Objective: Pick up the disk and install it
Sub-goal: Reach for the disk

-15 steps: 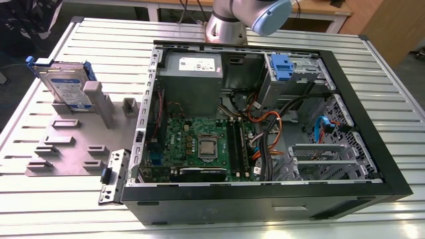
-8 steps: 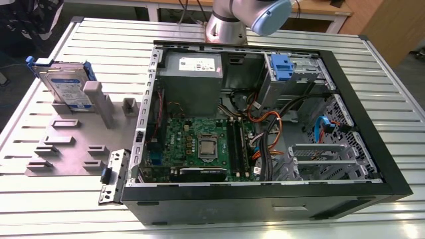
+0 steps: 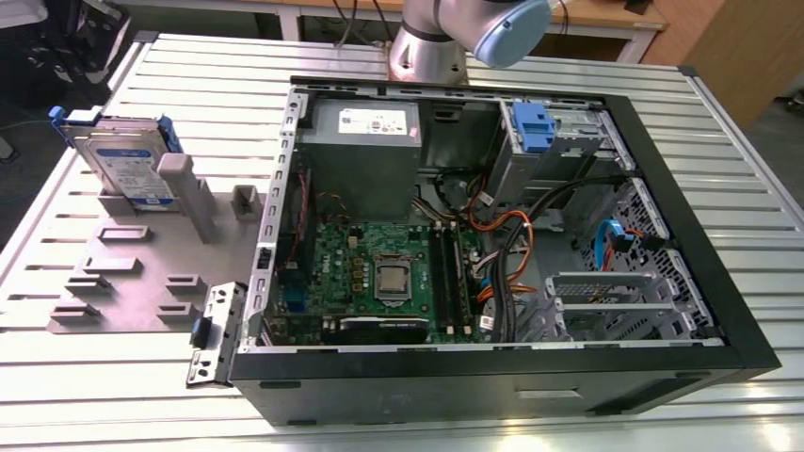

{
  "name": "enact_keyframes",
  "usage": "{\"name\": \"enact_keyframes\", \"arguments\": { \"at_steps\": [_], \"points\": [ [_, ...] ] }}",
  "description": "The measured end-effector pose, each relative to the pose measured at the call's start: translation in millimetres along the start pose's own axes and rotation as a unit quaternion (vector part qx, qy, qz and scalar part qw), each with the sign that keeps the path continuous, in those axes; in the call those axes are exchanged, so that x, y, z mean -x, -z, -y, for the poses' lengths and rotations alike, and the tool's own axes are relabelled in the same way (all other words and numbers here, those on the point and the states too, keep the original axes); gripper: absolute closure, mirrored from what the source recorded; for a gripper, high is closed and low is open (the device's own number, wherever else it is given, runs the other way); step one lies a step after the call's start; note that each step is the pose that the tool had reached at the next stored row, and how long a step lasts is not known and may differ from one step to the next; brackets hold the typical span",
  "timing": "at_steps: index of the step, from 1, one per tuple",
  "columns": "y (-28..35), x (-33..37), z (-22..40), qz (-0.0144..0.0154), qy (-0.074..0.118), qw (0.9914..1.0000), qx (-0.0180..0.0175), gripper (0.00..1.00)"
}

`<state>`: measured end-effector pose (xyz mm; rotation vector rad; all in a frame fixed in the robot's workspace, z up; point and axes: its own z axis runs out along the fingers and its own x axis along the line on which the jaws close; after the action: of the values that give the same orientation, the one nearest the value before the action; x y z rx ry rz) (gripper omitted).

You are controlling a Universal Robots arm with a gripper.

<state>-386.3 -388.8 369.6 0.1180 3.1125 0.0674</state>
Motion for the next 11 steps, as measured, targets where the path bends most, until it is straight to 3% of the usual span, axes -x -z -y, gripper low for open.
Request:
{"name": "enact_keyframes", "arguments": {
  "at_steps": [11],
  "points": [
    [-15.4,-6.0,-5.7,0.0,0.0,1.0,-0.0003,0.89]
  ]
}}
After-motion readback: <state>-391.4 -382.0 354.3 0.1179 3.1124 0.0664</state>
